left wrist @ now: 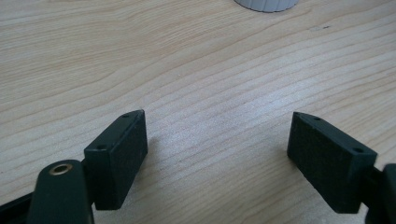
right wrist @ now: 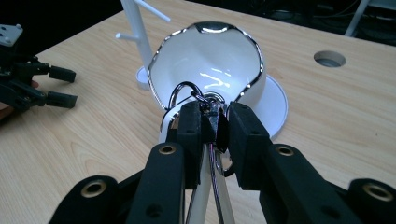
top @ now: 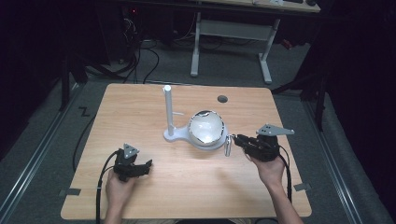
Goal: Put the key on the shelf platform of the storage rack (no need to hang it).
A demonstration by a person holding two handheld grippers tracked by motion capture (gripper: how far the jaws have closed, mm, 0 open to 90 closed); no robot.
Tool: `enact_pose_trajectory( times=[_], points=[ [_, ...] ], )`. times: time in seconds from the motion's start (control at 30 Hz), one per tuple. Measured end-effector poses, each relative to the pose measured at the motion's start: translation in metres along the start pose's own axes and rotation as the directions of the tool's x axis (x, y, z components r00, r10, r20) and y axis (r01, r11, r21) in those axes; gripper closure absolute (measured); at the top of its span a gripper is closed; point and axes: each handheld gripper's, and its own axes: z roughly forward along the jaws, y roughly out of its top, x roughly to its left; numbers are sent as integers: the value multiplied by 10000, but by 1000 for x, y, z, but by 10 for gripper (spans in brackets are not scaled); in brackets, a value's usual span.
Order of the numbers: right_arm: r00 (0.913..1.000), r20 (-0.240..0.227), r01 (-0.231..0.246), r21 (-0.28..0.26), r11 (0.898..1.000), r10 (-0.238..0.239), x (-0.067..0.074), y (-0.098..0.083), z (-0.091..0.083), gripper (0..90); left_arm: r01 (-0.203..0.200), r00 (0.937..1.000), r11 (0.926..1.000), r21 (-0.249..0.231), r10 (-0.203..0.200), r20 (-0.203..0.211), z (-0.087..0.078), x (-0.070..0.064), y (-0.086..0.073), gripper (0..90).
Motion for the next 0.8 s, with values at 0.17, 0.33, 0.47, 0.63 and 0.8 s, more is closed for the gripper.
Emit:
enact_pose_trajectory(
  times=[0.17, 0.33, 0.47, 0.63, 0.8],
  points=[
    [9999, -118, 11, -105, 9999, -12, 2, 9, 4, 759, 11, 10000, 10000, 0, -11, 0, 0, 0, 0, 204],
    [9997, -225, 56, -60, 10000, -57, 3, 17, 11, 759, -4, 10000, 10000, 6, 4, 7, 0, 0, 0, 205],
    [9995, -300, -35, -104, 9999, 32, 3, 25, 15, 759, -7, 10000, 10000, 0, 7, 3, 0, 0, 0, 204],
    [9995, -297, 51, -48, 10000, -53, 3, 32, 22, 759, -2, 10000, 10000, 1, 2, 4, 0, 0, 0, 205],
    [9996, -296, 38, 108, 9999, -35, 2, 37, 29, 760, -9, 10000, 10000, 5, 9, 9, 0, 0, 0, 205]
  ],
)
